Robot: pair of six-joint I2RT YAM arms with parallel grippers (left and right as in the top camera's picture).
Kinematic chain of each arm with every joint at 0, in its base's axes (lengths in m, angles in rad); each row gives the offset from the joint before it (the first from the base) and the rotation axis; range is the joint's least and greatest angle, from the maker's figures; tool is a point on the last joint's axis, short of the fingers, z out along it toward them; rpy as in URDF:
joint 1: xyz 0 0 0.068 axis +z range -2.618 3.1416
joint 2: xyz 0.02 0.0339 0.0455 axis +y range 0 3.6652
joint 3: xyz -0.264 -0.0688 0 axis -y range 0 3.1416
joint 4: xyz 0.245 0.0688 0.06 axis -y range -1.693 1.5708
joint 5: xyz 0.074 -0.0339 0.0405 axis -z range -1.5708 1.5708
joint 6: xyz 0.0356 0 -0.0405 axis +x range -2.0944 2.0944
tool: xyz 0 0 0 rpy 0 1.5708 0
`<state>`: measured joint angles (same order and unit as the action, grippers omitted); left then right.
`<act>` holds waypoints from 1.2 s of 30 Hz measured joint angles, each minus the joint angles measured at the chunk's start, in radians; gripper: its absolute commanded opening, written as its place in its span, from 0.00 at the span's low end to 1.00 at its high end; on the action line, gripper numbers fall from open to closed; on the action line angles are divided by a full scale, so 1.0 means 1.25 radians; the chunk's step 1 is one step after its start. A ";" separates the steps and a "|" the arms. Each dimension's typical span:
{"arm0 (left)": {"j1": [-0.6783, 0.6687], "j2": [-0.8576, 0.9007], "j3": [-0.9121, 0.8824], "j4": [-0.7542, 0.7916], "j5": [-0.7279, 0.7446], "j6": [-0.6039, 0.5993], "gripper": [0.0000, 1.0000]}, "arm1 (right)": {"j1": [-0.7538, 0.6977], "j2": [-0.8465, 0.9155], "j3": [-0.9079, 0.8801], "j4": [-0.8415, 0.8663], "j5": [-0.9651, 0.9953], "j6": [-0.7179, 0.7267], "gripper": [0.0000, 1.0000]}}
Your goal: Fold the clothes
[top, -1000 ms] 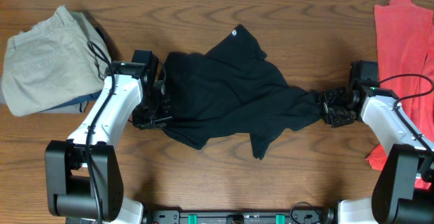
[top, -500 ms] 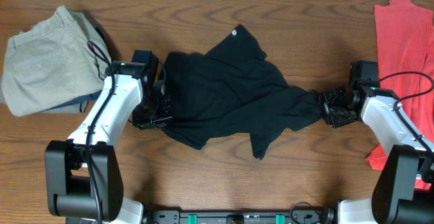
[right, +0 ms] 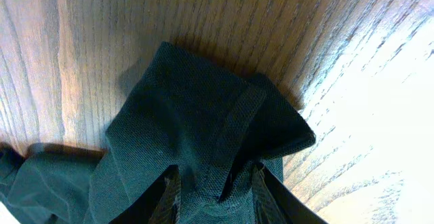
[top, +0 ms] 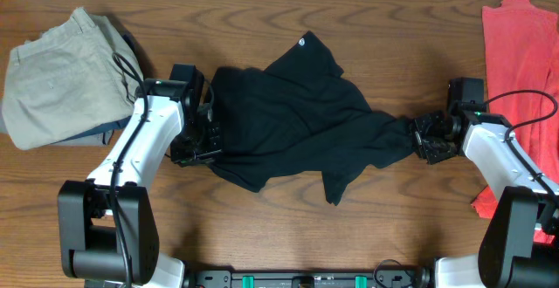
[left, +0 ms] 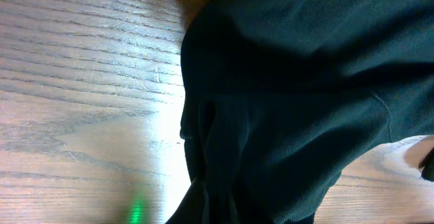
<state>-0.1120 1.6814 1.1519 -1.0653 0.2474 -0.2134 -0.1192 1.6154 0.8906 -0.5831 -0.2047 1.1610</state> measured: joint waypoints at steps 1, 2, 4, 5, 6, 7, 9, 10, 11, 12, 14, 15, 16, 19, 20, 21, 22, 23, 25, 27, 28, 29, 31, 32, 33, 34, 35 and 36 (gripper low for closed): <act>0.000 0.000 0.000 0.000 0.000 0.000 0.06 | 0.000 0.000 0.000 0.000 0.001 0.000 0.36; 0.000 0.000 0.000 0.000 0.000 0.000 0.06 | 0.000 0.000 0.000 0.000 0.001 0.000 0.37; 0.000 0.000 0.000 0.000 0.000 0.000 0.06 | 0.000 0.000 0.000 0.000 0.003 0.000 0.37; 0.000 0.000 0.000 0.000 0.000 0.000 0.06 | 0.000 0.000 0.000 0.000 0.003 0.000 0.37; 0.000 0.000 0.000 0.000 0.000 0.000 0.06 | 0.000 0.000 0.000 0.000 0.004 0.000 0.36; 0.000 0.000 0.000 0.000 0.000 0.000 0.07 | 0.000 0.000 0.000 0.000 0.008 0.000 0.37; 0.000 0.000 0.000 0.000 0.000 0.000 0.06 | 0.000 0.000 0.000 0.000 0.016 0.000 0.37; 0.000 0.000 0.000 0.000 0.000 0.000 0.06 | 0.001 0.000 0.000 0.000 0.018 0.000 0.36; 0.000 0.000 0.000 0.000 0.000 0.000 0.06 | 0.002 0.000 0.000 0.000 0.020 0.000 0.36; 0.000 0.000 0.000 0.000 0.000 0.000 0.06 | 0.005 0.000 0.000 0.000 0.022 0.000 0.36; 0.000 0.000 0.000 0.000 0.000 0.000 0.06 | 0.012 0.000 0.000 0.000 0.025 0.000 0.36; 0.000 0.000 0.000 0.000 0.000 0.000 0.06 | 0.014 0.000 0.000 0.000 0.029 0.000 0.36; 0.000 0.000 0.000 0.000 0.000 0.000 0.06 | 0.015 0.000 0.000 0.000 0.031 0.000 0.36; 0.000 0.000 0.000 0.000 0.000 0.000 0.06 | 0.021 0.000 0.000 0.001 0.037 0.000 0.35; 0.000 0.000 0.000 0.000 0.000 0.000 0.06 | 0.021 0.000 0.000 0.002 0.038 0.000 0.36; 0.000 0.000 0.000 0.000 0.000 0.000 0.06 | 0.022 0.000 0.000 0.002 0.038 0.000 0.34; 0.000 0.000 0.000 0.000 0.000 0.000 0.06 | 0.022 0.000 0.000 0.002 0.038 0.000 0.34; 0.000 0.000 0.000 0.000 0.000 0.000 0.06 | 0.022 0.000 0.000 0.002 0.039 0.000 0.33; 0.000 0.000 0.000 0.000 0.000 0.000 0.07 | 0.022 0.000 0.000 0.002 0.039 0.000 0.26; 0.000 0.000 0.000 0.000 0.000 0.000 0.06 | 0.022 0.000 0.000 0.002 0.039 -0.001 0.17; 0.000 0.000 0.000 0.000 0.000 0.000 0.06 | 0.022 0.000 0.000 0.002 0.039 -0.002 0.12; 0.000 0.000 0.000 0.000 0.000 0.000 0.06 | 0.022 0.000 0.000 0.003 0.040 -0.001 0.09; 0.000 0.000 0.000 0.000 0.000 0.000 0.06 | 0.022 0.000 0.000 0.003 0.042 -0.002 0.01; 0.000 0.000 0.000 0.000 0.000 0.000 0.06 | 0.022 0.000 0.000 0.003 0.042 -0.001 0.01; 0.000 0.000 0.000 0.000 0.000 0.000 0.06 | 0.022 0.000 0.000 0.003 0.042 0.001 0.01; 0.000 0.000 0.000 0.000 0.000 0.000 0.06 | 0.022 0.000 0.000 0.003 0.042 0.001 0.01; 0.000 0.000 0.000 0.000 0.000 0.000 0.06 | 0.022 0.000 0.000 0.003 0.042 0.001 0.01; 0.000 0.000 0.000 0.000 0.000 0.000 0.06 | 0.022 0.000 0.000 0.003 0.043 0.001 0.01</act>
<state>-0.1120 1.6814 1.1519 -1.0653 0.2474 -0.2134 -0.0921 1.6157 0.8906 -0.5793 -0.1513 1.1618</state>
